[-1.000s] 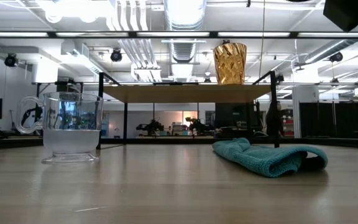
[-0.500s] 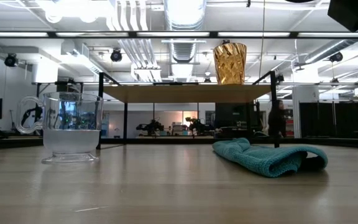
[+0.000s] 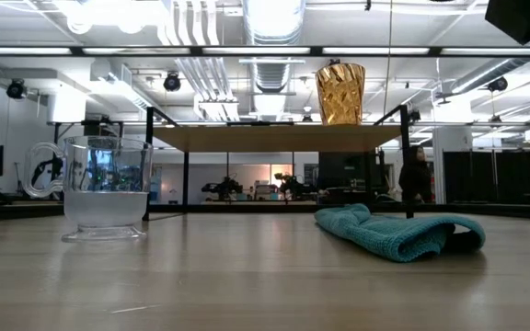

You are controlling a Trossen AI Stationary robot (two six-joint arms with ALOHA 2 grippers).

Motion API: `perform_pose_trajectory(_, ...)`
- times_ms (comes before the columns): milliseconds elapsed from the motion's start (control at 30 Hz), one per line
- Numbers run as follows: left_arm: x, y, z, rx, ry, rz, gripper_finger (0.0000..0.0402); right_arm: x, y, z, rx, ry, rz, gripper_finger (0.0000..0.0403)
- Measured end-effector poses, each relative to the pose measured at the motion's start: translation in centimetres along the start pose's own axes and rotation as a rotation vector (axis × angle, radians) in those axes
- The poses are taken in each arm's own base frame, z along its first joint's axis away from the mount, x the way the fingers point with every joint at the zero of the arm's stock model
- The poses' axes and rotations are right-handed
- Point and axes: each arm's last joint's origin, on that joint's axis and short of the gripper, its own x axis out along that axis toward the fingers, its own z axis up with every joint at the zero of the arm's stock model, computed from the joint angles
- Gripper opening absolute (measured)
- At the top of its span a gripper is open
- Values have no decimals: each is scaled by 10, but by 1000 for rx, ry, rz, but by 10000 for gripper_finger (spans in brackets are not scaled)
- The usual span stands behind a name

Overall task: Stack small to large cups/mugs on shelf
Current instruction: Put the white mug on the shelf

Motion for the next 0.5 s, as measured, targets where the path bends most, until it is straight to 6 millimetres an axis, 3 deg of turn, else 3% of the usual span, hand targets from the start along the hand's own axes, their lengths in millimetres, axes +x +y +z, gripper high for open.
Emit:
perform_pose_trajectory(167,0,0,0,0,0,0,86,-14,-3,-6,-8,-12,35,10)
perform_pose_trajectory(500,3,4,-4,-6,21,9,86,-72,-2,-18,-193,-164,171,9)
